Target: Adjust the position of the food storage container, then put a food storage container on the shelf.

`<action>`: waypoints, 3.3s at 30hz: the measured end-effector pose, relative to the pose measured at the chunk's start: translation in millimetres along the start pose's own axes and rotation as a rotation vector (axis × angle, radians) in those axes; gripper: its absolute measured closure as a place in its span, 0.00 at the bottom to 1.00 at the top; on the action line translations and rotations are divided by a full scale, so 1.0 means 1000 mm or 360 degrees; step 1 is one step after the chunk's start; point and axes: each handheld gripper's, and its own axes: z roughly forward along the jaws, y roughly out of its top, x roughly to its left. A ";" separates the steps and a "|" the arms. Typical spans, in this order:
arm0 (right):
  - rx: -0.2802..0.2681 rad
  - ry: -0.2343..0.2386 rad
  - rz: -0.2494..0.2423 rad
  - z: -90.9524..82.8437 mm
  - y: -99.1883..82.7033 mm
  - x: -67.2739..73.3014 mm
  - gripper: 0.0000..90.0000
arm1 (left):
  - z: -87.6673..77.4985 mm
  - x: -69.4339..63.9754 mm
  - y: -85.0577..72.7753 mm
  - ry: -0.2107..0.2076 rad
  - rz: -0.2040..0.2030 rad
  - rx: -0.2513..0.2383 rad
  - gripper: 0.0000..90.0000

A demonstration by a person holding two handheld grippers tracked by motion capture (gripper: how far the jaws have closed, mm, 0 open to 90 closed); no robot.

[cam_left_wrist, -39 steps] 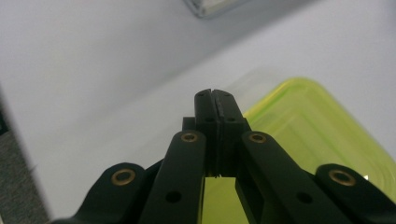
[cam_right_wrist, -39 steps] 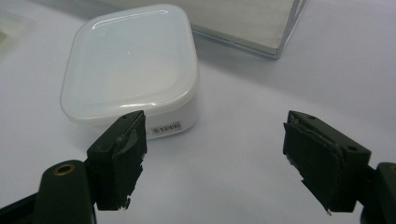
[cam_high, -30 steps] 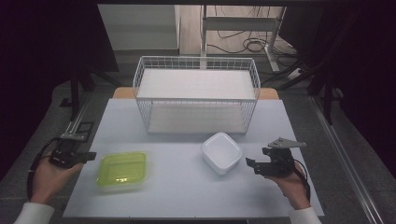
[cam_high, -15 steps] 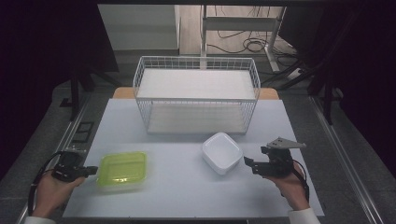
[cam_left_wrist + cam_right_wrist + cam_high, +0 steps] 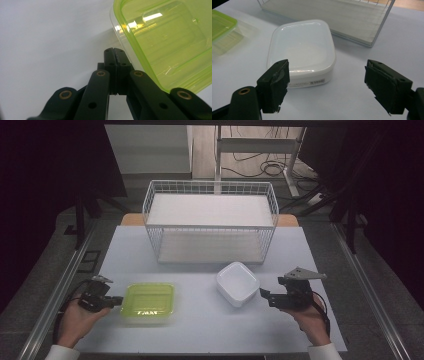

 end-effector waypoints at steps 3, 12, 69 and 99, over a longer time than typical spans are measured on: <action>0.0000 -0.0001 0.0003 -0.001 0.000 0.000 0.23 | 0.004 -0.009 0.005 -0.0027 0.0029 0.0005 1.00; -0.0010 0.0010 0.0015 -0.002 0.000 0.000 0.22 | 0.015 -0.031 0.020 -0.0106 0.0106 0.0008 0.99; -0.0011 0.0381 0.0108 0.025 0.035 0.058 0.21 | -0.059 -0.056 0.041 -0.0276 -0.0025 -0.0537 0.20; 0.0114 0.0530 0.0169 0.068 0.040 0.096 0.28 | -0.041 -0.058 0.026 -0.0350 -0.0074 -0.0455 0.22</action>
